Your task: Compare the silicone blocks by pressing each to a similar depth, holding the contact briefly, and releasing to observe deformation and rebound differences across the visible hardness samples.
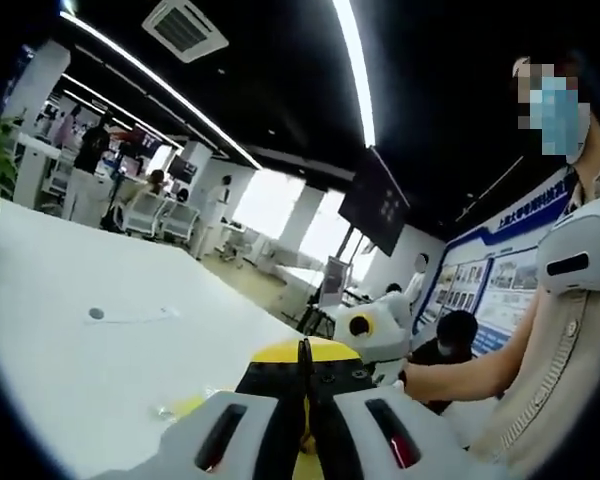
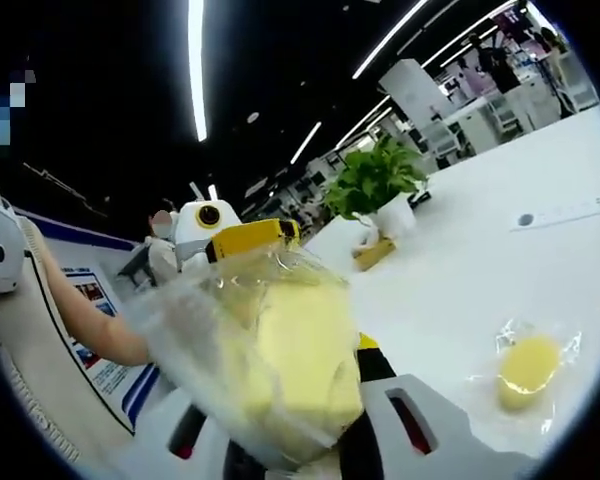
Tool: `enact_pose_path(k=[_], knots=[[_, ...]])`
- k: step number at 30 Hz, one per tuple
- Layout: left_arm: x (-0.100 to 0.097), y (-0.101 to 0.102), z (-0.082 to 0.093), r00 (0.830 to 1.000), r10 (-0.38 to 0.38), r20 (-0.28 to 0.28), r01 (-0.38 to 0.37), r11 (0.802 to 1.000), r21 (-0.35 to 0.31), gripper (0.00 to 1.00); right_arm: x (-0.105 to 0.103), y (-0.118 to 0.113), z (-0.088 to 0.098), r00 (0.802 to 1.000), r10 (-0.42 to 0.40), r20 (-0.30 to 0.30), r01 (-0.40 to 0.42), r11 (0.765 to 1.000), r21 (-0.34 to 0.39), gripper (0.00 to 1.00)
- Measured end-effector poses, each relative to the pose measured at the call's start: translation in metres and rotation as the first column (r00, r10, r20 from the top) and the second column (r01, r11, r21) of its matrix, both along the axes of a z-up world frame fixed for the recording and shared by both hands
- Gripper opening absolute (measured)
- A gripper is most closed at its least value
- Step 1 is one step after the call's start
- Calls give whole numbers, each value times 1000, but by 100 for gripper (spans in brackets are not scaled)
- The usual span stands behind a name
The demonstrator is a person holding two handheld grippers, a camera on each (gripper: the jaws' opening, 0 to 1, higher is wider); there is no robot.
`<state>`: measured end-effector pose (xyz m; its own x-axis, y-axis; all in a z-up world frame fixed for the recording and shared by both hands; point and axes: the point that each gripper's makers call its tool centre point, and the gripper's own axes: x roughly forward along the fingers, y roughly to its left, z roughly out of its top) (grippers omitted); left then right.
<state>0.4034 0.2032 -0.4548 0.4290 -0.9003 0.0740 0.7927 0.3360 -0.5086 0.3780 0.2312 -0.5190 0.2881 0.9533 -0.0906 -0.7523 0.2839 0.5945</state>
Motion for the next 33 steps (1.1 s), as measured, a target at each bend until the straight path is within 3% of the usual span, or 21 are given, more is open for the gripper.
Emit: enact_pose_path(k=[4, 14, 25, 33], knots=[[-1, 1, 1, 1000, 6, -19, -6, 1000, -19, 0, 3, 0, 0, 999, 2, 47, -1, 1000, -32, 17], [-4, 4, 4, 998, -10, -61, 5, 997, -77, 0, 5, 0, 0, 995, 8, 101, -2, 998, -63, 21], [-3, 6, 1, 996, -7, -87, -1, 996, -93, 0, 8, -2, -5, 993, 1, 118, 10, 996, -92, 28], [-3, 9, -9, 995, 1, -104, -8, 998, -67, 0, 14, -4, -15, 993, -26, 118, 42, 991, -128, 41]])
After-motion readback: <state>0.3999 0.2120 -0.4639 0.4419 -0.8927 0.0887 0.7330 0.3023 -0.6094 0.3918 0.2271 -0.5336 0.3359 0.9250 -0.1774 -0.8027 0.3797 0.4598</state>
